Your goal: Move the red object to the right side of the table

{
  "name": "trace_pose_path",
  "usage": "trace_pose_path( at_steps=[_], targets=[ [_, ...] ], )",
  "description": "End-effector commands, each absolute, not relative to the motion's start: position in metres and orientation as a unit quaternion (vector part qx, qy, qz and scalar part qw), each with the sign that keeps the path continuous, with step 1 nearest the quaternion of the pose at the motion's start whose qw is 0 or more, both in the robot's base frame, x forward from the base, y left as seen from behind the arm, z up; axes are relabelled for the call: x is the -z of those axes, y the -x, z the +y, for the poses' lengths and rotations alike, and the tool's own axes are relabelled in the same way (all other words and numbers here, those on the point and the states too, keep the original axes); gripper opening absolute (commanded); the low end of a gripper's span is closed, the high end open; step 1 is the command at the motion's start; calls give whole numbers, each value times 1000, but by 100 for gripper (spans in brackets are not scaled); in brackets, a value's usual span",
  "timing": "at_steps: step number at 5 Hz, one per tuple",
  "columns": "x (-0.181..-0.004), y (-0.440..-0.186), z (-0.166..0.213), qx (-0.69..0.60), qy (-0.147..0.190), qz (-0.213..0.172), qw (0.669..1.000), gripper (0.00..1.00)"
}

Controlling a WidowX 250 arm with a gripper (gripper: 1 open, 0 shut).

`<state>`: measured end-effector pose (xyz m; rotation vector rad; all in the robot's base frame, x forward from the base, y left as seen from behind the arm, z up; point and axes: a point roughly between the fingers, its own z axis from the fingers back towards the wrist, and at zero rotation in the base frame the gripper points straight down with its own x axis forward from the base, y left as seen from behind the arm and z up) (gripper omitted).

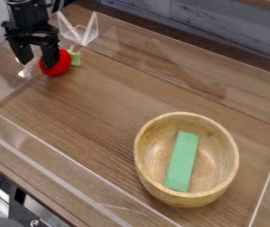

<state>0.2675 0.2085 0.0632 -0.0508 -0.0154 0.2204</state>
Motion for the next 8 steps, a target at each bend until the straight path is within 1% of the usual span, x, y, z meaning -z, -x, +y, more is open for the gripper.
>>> trace_pose_path(
  at_steps=[1,2,3,4,5,6,7,8],
  targets=[
    [-86,-287,205,-109,4,-47,993,100],
    [-79,-298,198,-85,7,-48,995,100],
    [-70,-304,194,-64,8,-46,997,0],
    [-62,-305,189,-67,15,-48,996,0],
    [-56,-303,188,-71,23,-45,996,100],
    [-52,-301,186,-76,33,-42,996,100],
    [-54,-313,180,-86,38,-44,995,0],
    [-55,-323,175,-94,43,-46,994,0]
  ],
)
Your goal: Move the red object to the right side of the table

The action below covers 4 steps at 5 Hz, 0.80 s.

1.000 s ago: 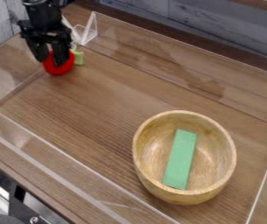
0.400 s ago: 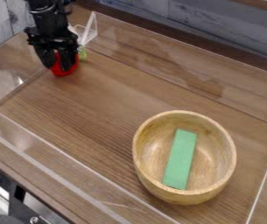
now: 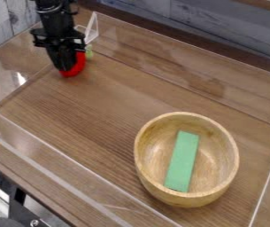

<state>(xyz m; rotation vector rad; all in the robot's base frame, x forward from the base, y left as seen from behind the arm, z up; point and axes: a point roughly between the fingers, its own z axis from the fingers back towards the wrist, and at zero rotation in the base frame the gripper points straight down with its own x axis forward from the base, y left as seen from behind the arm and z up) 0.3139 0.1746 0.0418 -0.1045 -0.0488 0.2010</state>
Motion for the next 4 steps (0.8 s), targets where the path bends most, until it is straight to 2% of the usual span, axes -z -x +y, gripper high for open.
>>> trace_pose_path(
  at_steps=[1,2,3,4],
  targets=[
    [-68,-326,155,-104,54,-46,992,100],
    [-80,-327,138,-111,66,-45,991,100],
    [-90,-330,140,-104,66,-45,991,0],
    [-99,-333,145,-98,65,-45,992,0]
  ],
)
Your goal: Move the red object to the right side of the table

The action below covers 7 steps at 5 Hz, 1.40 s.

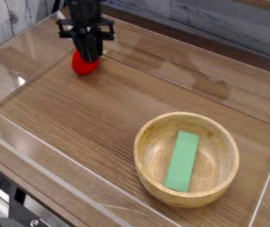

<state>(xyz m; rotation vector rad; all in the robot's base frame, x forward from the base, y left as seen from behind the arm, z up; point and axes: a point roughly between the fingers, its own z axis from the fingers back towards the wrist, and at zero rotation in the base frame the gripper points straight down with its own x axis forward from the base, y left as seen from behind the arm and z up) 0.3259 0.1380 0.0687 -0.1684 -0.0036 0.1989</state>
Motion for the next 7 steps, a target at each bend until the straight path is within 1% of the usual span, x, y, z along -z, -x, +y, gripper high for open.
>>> trace_pose_path(
  at_steps=[1,2,4,6,7],
  targets=[
    [-99,-336,146,-84,72,-41,993,100],
    [-97,-340,147,-68,79,-36,994,100],
    [-81,-320,162,-124,69,-37,989,100],
    [-83,-340,186,-87,65,-36,993,100],
    [-77,-341,191,-103,63,-34,992,100]
  ],
)
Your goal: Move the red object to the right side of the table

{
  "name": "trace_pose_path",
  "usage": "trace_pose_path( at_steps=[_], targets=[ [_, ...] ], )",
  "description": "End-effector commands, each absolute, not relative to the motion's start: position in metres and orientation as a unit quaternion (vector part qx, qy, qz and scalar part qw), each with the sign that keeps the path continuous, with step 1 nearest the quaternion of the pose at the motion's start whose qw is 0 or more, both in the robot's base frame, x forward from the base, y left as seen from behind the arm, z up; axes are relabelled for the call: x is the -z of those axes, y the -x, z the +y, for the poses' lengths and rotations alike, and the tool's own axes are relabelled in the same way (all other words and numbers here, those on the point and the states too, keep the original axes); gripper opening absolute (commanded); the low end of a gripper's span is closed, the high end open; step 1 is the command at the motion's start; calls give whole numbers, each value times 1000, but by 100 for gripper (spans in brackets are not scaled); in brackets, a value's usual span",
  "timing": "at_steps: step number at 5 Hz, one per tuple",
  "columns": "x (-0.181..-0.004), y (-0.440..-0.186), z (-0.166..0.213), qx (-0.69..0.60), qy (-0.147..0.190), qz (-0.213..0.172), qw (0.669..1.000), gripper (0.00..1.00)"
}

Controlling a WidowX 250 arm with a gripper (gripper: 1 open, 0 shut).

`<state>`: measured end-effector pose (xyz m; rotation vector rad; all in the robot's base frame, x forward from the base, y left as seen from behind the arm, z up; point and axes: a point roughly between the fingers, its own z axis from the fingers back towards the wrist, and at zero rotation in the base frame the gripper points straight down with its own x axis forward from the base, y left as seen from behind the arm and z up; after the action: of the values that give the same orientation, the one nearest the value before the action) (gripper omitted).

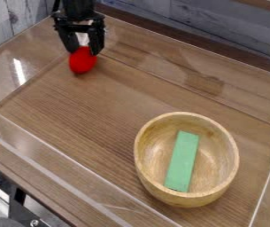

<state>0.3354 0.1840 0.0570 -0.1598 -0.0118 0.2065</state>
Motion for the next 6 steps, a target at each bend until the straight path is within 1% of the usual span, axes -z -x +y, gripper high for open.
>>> trace_pose_path(
  at_steps=[1,2,3,4,5,6],
  targets=[
    [-71,-343,195,-121,62,-33,990,100],
    [-73,-352,185,-117,59,-30,991,0],
    [-79,-361,173,-110,56,-31,992,0],
    [-102,-368,160,-106,50,-50,992,0],
    [-120,-375,144,-94,46,-65,992,0],
    [-136,-374,124,-80,39,-75,993,0]
  ],
)
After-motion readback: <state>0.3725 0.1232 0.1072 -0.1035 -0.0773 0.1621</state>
